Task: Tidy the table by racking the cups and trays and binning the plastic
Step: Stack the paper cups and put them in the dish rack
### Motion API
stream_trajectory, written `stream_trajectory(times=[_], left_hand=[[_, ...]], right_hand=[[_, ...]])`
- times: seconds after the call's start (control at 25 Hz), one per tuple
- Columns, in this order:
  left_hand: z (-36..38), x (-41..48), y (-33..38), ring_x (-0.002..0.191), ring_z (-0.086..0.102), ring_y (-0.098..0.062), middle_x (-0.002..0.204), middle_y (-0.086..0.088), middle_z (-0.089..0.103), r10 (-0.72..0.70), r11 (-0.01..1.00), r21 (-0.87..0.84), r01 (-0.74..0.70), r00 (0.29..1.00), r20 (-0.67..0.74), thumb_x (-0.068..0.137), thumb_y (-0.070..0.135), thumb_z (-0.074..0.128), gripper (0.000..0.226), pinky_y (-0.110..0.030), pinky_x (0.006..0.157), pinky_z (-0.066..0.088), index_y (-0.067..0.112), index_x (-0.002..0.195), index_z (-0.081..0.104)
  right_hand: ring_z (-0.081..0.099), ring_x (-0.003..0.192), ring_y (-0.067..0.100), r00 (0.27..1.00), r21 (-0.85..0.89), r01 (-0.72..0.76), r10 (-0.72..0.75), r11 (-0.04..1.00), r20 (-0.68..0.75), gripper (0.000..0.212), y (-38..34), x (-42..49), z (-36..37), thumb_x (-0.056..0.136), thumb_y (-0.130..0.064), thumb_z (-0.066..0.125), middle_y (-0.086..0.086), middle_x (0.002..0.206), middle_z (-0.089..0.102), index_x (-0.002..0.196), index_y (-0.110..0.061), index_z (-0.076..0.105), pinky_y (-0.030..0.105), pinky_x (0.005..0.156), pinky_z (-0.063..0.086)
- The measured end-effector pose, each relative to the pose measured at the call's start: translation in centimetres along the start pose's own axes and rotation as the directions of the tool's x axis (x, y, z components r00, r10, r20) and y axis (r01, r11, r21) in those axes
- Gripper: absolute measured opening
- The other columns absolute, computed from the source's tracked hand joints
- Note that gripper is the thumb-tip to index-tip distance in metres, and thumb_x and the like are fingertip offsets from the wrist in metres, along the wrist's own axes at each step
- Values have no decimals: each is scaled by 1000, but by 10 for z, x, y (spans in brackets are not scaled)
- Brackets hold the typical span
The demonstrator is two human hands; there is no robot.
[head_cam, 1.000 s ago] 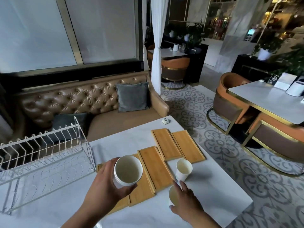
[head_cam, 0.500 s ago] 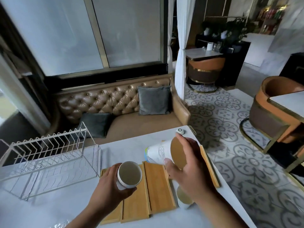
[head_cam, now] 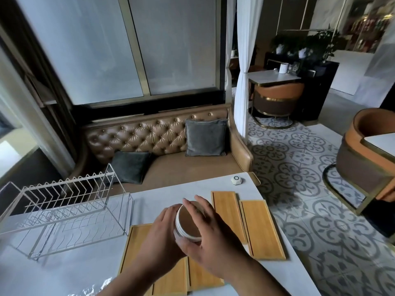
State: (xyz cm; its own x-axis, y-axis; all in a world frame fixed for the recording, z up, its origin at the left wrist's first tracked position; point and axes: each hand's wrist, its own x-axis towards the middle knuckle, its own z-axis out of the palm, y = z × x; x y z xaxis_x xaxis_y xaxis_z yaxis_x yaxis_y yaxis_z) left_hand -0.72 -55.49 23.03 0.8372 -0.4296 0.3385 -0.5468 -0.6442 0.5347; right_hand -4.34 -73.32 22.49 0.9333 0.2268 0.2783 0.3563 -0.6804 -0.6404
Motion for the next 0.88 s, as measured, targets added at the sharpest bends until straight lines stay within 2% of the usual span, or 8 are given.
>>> stream_trajectory(times=[0.12, 0.24, 0.32, 0.4, 0.56, 0.68, 0.76, 0.88], left_hand=[[4, -4, -4, 113, 47, 17, 124, 49, 44, -66, 998, -15, 66, 998, -1, 63, 62, 83, 79, -3, 88, 39, 61, 128, 37], [8, -6, -10, 114, 54, 6, 124, 39, 50, -124, 992, -35, 123, 992, -13, 59, 66, 85, 85, -15, 87, 47, 59, 130, 39], [8, -8, -13, 114, 56, 2, 125, 37, 51, -136, 990, -31, 135, 991, -10, 59, 67, 85, 86, -19, 85, 49, 56, 132, 41], [9, -11, -14, 114, 57, 0, 124, 36, 52, -132, 991, -16, 132, 991, 2, 58, 68, 84, 86, -18, 83, 49, 56, 131, 41], [8, -20, -19, 111, 59, -3, 125, 25, 56, -156, 988, 6, 156, 988, 14, 56, 69, 82, 90, -21, 84, 50, 44, 135, 47], [5, -27, -26, 110, 58, -1, 122, 31, 54, -155, 988, 17, 154, 988, 27, 56, 69, 82, 87, -20, 82, 49, 47, 132, 46], [0, -31, -30, 111, 56, 4, 121, 37, 51, -157, 988, 11, 157, 987, 39, 56, 69, 83, 85, -19, 81, 49, 54, 129, 42], [-15, -40, -44, 110, 56, 1, 121, 39, 49, -181, 983, -13, 182, 983, 24, 57, 63, 87, 85, -23, 83, 51, 58, 128, 39]], right_hand=[[22, 152, -3, 998, 120, -4, 12, 993, -68, 66, 30, -6, -2, 97, -76, 35, -23, 168, 16, 157, -55, 18, 24, 116, 34], [42, 143, 6, 929, 83, -330, 339, 940, -150, 61, 89, -21, -1, 101, -66, 38, -13, 157, 44, 153, -36, 39, 30, 113, 43], [42, 142, 18, 855, -124, -515, 518, 848, -12, 66, 125, -37, 13, 98, -63, 46, -6, 157, 44, 155, -31, 36, 35, 110, 44], [39, 141, 22, 794, -244, -555, 594, 796, 132, 81, 148, -55, 34, 89, -64, 56, -6, 160, 36, 158, -34, 28, 37, 108, 44], [39, 140, 28, 738, -327, -557, 636, 764, 228, 107, 170, -77, 69, 71, -67, 68, -7, 164, 23, 159, -43, 12, 43, 104, 47], [48, 132, 29, 763, -392, -514, 615, 763, 197, 92, 171, -84, 84, 78, -53, 69, -5, 162, 28, 156, -45, 20, 43, 98, 52], [53, 125, 27, 790, -366, -539, 606, 759, 92, 77, 162, -78, 79, 83, -47, 66, -3, 154, 39, 151, -42, 30, 39, 91, 56], [52, 123, 16, 839, -117, -538, 517, 835, -168, 72, 118, -41, 48, 83, -54, 62, -9, 144, 42, 149, -43, 34, 29, 88, 53]])
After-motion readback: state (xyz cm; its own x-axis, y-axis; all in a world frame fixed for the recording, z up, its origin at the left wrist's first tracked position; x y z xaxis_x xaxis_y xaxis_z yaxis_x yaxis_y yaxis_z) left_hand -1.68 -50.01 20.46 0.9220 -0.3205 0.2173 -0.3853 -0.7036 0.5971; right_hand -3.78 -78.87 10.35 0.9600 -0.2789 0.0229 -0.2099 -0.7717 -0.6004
